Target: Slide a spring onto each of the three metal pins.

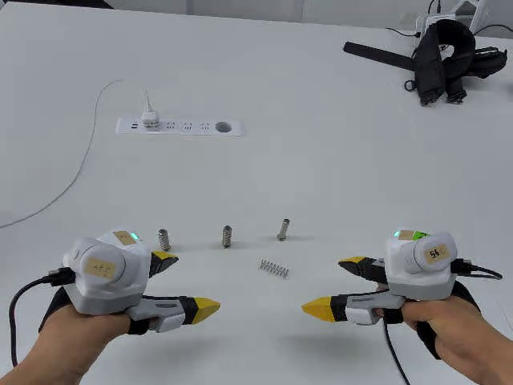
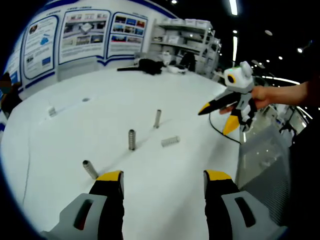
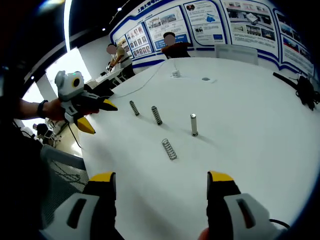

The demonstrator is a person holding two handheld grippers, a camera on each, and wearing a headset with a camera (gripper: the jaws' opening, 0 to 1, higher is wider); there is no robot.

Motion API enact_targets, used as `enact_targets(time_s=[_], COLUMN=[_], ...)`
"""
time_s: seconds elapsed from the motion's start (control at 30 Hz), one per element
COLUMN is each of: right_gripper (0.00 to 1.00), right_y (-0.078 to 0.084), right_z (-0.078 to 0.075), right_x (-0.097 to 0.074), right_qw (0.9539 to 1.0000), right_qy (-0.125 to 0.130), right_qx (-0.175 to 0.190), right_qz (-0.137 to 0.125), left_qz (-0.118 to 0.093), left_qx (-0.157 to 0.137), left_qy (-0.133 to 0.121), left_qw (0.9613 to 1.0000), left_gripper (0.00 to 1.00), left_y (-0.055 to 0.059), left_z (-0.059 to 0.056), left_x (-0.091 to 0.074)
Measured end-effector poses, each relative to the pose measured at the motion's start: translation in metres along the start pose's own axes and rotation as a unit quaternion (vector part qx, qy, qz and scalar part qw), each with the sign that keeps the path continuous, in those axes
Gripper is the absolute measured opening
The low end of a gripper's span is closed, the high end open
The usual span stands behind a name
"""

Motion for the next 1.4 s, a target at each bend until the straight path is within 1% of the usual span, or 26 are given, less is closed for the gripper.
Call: enact_targets(time_s=[0.3, 0.43, 0.67, 0.8, 1.07, 1.3, 1.4], right_gripper=[0.77, 0.77, 0.78, 0.78, 0.79, 0.79, 0.79], right_y=[0.006, 0.009, 0.010, 0.009, 0.010, 0.013, 0.014], right_z=[0.000, 0.003, 0.008, 0.011, 0.011, 0.012, 0.013], right_x=[-0.003, -0.004, -0.007, -0.009, -0.014, -0.016, -0.016], right_qw=[1.0000, 0.9999, 0.9999, 0.9999, 0.9999, 0.9999, 0.9999], right_qy=[0.003, 0.001, -0.002, -0.003, 0.001, 0.001, 0.001], right_qx=[0.000, 0.000, -0.004, -0.006, -0.009, -0.011, -0.008], right_qz=[0.008, 0.011, 0.014, 0.013, 0.010, 0.009, 0.009], left_qz=[0.010, 0.012, 0.022, 0.031, 0.043, 0.058, 0.069], left_qx=[0.015, 0.020, 0.033, 0.046, 0.070, 0.082, 0.089], left_qy=[0.015, 0.023, 0.039, 0.050, 0.071, 0.083, 0.087], left_qw=[0.9997, 0.9995, 0.9984, 0.9972, 0.9941, 0.9915, 0.9898], left_gripper=[0.66, 0.65, 0.65, 0.65, 0.64, 0.65, 0.65], left_y=[-0.009, -0.012, -0.019, -0.024, -0.035, -0.037, -0.036], left_z=[0.001, 0.001, 0.000, -0.001, -0.003, -0.003, -0.001], left_x=[0.013, 0.020, 0.033, 0.041, 0.058, 0.068, 0.072])
Point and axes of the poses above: the centre of the closed fingertips' face, and the gripper's own axes: x roughly forward along the fingers, z roughly to its left, y roughly out of its underside, the point moved 9 cm from there along -x, roughly backward along the fingers, and after that the axes turned 15 degrees about y, right-handed, at the moved point
